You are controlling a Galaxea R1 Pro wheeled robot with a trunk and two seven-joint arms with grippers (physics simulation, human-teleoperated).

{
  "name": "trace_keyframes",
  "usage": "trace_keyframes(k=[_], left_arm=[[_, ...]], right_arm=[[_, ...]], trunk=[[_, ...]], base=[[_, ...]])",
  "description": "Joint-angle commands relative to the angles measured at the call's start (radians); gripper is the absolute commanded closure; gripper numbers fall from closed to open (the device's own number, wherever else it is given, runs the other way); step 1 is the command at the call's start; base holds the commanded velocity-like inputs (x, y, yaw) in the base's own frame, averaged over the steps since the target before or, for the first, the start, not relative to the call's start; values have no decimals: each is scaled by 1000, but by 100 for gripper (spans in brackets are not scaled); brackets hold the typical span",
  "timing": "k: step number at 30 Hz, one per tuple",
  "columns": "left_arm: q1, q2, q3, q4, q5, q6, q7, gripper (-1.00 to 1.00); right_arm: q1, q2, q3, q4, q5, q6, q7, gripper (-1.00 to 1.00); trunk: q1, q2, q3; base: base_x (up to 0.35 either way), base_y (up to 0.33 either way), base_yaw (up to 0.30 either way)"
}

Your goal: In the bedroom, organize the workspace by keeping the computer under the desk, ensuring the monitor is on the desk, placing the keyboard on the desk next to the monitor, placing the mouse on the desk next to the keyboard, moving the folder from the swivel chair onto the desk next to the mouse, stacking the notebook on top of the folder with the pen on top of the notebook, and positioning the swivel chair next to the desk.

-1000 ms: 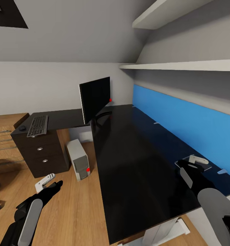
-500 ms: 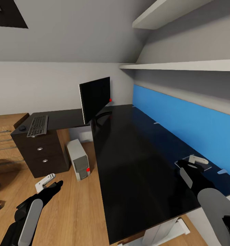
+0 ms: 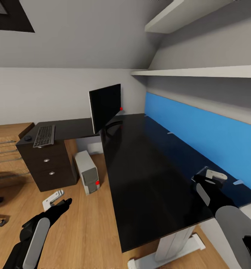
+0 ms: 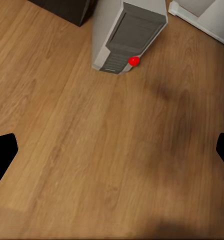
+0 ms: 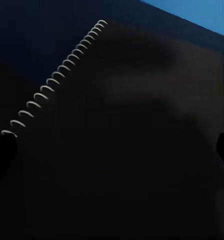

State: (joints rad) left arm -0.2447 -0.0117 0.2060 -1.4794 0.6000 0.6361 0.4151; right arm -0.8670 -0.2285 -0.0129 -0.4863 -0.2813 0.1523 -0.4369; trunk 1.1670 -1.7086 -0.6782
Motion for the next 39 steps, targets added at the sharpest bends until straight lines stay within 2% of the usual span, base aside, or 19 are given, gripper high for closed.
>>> trace_keyframes(k=[1,15,27,39], left_arm=[[-1,-1,0,-1,10,3,8,-100],[-1,-1,-2,-1,9,3,8,-100],[-1,-1,-2,-1,10,3,8,-100],[-1,-1,-2,-1,10,4,8,-100]], right_arm=[[0,0,1,72,-15,6,-3,-100],[0,0,1,74,-15,6,-3,-100],[0,0,1,72,-14,6,-3,-100],[0,0,1,72,-13,6,-3,-100]], trunk=[[0,0,-1],[0,0,-1],[0,0,-1],[0,0,-1]], base=[[-83,11,0],[-29,6,0],[-158,65,0],[-19,5,0]])
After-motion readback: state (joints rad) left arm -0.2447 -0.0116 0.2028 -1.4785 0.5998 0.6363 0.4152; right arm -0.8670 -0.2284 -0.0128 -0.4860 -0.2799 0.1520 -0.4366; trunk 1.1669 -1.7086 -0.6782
